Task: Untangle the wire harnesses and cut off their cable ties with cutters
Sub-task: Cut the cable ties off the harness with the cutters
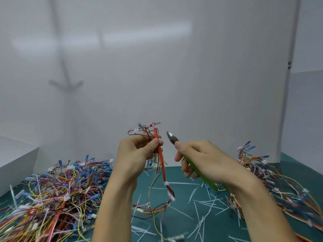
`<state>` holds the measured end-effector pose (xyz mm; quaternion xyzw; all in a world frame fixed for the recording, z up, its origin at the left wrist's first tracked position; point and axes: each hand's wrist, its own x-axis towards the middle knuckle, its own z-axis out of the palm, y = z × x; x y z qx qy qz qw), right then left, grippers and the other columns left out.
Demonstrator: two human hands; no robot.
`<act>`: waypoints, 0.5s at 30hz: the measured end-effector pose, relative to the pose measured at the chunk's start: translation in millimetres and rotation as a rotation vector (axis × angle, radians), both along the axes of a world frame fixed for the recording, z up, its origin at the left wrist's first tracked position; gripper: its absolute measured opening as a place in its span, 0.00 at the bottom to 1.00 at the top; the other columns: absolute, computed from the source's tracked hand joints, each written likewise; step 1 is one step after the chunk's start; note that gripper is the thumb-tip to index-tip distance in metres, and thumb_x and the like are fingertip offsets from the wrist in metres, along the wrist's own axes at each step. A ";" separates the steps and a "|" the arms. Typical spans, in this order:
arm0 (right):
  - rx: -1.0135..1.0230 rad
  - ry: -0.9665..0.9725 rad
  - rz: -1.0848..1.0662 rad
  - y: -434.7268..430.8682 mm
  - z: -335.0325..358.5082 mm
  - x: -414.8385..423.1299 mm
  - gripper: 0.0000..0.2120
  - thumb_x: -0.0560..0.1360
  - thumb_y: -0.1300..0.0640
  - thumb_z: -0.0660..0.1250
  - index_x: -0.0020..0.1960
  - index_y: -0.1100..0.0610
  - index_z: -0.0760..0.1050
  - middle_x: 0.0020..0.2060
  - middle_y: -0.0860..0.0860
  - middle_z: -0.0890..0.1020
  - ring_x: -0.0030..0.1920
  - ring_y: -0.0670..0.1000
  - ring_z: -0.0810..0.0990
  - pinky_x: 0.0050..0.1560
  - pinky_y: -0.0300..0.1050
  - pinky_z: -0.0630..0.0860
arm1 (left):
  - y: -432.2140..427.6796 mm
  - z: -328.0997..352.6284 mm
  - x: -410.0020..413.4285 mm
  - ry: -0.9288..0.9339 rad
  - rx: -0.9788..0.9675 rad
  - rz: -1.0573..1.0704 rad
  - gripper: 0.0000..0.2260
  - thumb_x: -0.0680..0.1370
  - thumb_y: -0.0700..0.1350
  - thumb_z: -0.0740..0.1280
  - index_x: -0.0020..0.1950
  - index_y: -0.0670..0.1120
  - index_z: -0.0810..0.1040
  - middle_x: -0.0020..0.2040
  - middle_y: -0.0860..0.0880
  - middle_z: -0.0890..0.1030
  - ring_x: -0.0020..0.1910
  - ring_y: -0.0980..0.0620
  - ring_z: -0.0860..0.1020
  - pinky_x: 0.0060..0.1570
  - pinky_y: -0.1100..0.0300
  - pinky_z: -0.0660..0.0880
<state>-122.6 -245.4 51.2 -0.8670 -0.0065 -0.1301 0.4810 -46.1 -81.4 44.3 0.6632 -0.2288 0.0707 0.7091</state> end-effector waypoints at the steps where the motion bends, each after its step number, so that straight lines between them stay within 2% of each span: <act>1: -0.033 0.013 -0.008 0.9 -1.6 0.9 0.23 0.79 0.38 0.58 0.44 0.55 0.80 0.31 0.48 0.82 0.33 0.47 0.82 0.39 0.45 0.77 | -0.1 -0.1 0.3 -0.005 -0.006 0.008 0.05 0.77 0.38 0.70 0.45 0.47 0.84 0.40 0.49 0.87 0.39 0.53 0.82 0.48 0.54 0.78; 6: -0.067 0.038 -0.004 2.8 -4.6 4.2 0.23 0.79 0.38 0.58 0.44 0.55 0.80 0.31 0.48 0.82 0.33 0.46 0.82 0.39 0.44 0.77 | 0.5 0.3 0.3 -0.064 -0.025 -0.008 0.06 0.76 0.38 0.71 0.44 0.48 0.85 0.38 0.49 0.86 0.35 0.58 0.81 0.35 0.69 0.77; 15: -0.080 -0.002 -0.003 0.8 -5.1 4.9 0.23 0.79 0.37 0.57 0.43 0.53 0.80 0.30 0.47 0.80 0.32 0.45 0.82 0.40 0.46 0.78 | -1.8 1.8 -2.3 -0.097 -0.043 -0.041 0.06 0.76 0.37 0.71 0.46 0.47 0.85 0.39 0.49 0.87 0.35 0.58 0.82 0.36 0.71 0.75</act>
